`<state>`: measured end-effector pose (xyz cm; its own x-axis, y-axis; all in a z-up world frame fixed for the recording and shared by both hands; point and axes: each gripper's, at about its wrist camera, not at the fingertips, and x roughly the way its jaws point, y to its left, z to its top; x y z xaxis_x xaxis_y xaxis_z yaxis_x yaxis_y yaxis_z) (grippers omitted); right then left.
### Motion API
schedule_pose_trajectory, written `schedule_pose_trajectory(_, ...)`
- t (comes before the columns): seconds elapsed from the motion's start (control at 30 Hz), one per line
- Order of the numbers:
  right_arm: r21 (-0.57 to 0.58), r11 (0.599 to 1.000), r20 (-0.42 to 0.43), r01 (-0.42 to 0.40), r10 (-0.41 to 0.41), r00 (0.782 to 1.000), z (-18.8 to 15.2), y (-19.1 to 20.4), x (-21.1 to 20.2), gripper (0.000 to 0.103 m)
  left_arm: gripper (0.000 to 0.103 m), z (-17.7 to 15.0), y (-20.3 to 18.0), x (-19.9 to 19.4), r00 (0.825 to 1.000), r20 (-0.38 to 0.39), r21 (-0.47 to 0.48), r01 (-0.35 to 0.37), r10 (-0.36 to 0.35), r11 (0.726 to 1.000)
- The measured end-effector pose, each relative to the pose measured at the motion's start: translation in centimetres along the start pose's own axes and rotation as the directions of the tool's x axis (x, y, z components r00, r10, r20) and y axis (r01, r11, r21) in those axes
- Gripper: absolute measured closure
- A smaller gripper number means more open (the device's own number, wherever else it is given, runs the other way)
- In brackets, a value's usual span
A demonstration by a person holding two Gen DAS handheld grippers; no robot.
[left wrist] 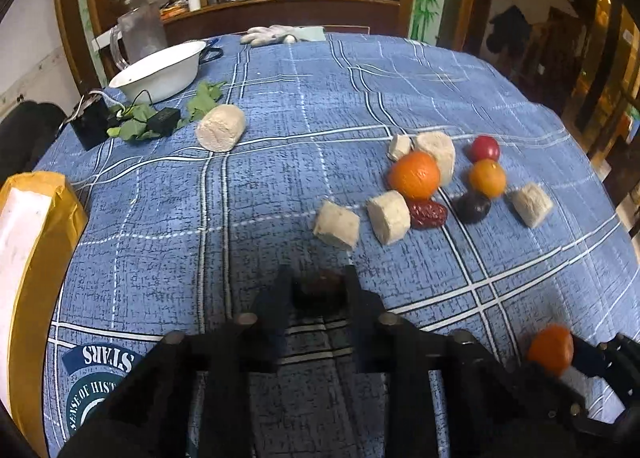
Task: Organize fruits
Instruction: 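Grasp the tangerine with the right gripper while the left gripper grasps a dark plum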
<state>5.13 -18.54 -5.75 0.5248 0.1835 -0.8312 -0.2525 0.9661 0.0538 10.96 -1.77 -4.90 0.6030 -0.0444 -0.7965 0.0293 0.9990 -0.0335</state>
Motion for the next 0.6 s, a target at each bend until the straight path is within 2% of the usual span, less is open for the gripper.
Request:
schedule_pose_trajectory(0.13,0.018,1.0,0.005,-0.025,0.025,1.0,0.1,-0.4,0.1,0.067,0.082,-0.8,1.3,-1.3,1.0,0.011,-0.023,-0.006,0.007,1.0)
schedule_pose_trajectory(0.4,0.002,1.0,0.012,-0.031,0.031,0.999,0.0,0.0,-0.1,0.067,0.082,-3.3,6.3,-6.8,0.997,0.076,-0.118,-0.007,0.016,0.993)
schedule_pose_trajectory(0.53,-0.012,0.999,0.015,-0.032,0.032,0.999,0.0,0.8,-0.4,0.067,0.082,-4.6,9.7,-10.3,0.991,0.124,-0.182,-0.033,0.056,0.983)
schedule_pose_trajectory(0.6,-0.026,0.999,0.017,-0.036,0.037,0.999,0.0,1.6,-0.7,0.067,0.082,-5.2,12.0,-12.1,0.983,0.151,-0.217,-0.065,0.099,0.974)
